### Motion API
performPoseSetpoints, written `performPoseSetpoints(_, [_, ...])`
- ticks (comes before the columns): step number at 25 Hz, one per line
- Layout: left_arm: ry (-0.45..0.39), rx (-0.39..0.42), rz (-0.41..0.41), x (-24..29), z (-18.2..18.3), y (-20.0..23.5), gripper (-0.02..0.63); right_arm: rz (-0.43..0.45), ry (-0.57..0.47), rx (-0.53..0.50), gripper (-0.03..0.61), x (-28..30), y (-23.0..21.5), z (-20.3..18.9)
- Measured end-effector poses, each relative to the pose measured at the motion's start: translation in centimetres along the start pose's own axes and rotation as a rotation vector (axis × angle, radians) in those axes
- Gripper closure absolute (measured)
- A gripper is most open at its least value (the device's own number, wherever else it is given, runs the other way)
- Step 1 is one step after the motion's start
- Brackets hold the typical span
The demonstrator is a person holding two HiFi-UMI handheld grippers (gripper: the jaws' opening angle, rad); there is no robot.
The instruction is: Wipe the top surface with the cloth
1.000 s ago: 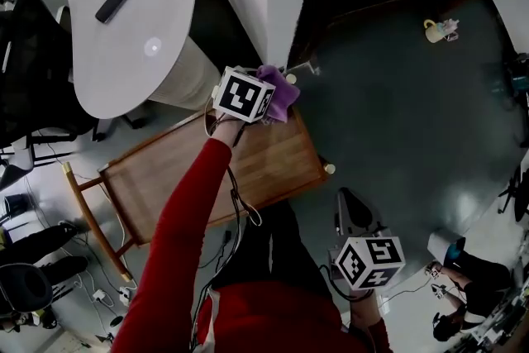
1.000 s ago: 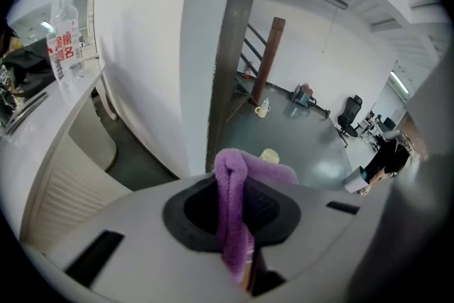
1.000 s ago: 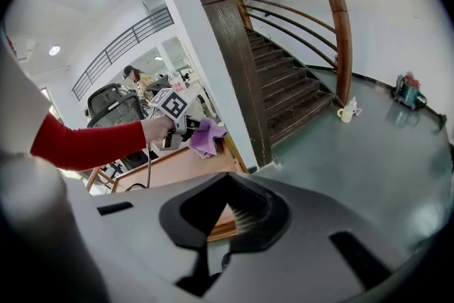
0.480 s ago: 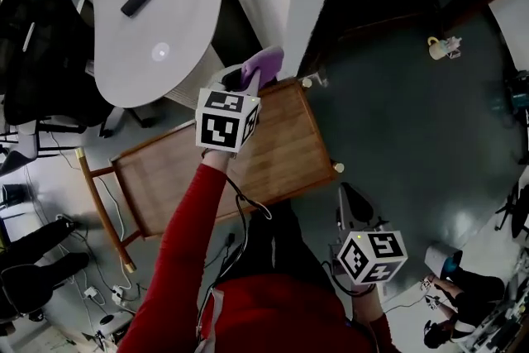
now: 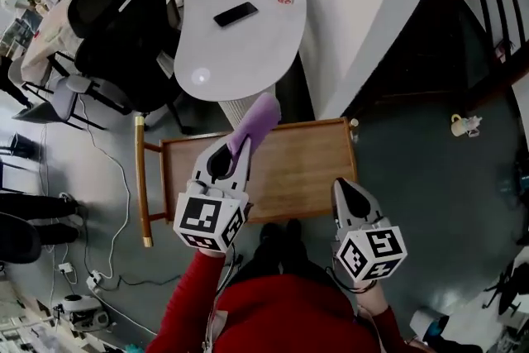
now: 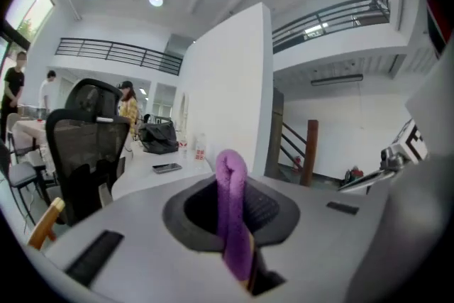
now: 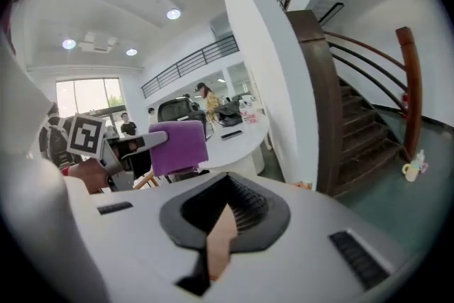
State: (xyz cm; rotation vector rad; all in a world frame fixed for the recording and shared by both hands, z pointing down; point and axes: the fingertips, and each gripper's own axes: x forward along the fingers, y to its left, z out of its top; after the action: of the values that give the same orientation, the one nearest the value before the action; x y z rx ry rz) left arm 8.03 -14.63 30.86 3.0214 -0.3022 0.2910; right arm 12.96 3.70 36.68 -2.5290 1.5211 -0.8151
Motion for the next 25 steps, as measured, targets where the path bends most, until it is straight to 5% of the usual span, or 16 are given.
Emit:
performPoseSetpoints(3, [-0.036, -0.026, 0.058, -4.3, -0.2, 0.8, 0.566, 0.058, -0.013, -0.037, 0.575, 0.7, 2.7, 0.7])
performPoseSetpoints(10, [-0.069, 0.081, 0.165, -11.3, -1.1, 1.2, 0.566, 0.143, -0.027, -0.107, 0.575, 1.6, 7.2, 1.3])
performPoseSetpoints(25, [-0.089, 0.072, 0.103, -9.8, -2.7, -0.7, 0.566, 0.144, -0.138, -0.15, 0.575, -0.8, 8.3, 2.6])
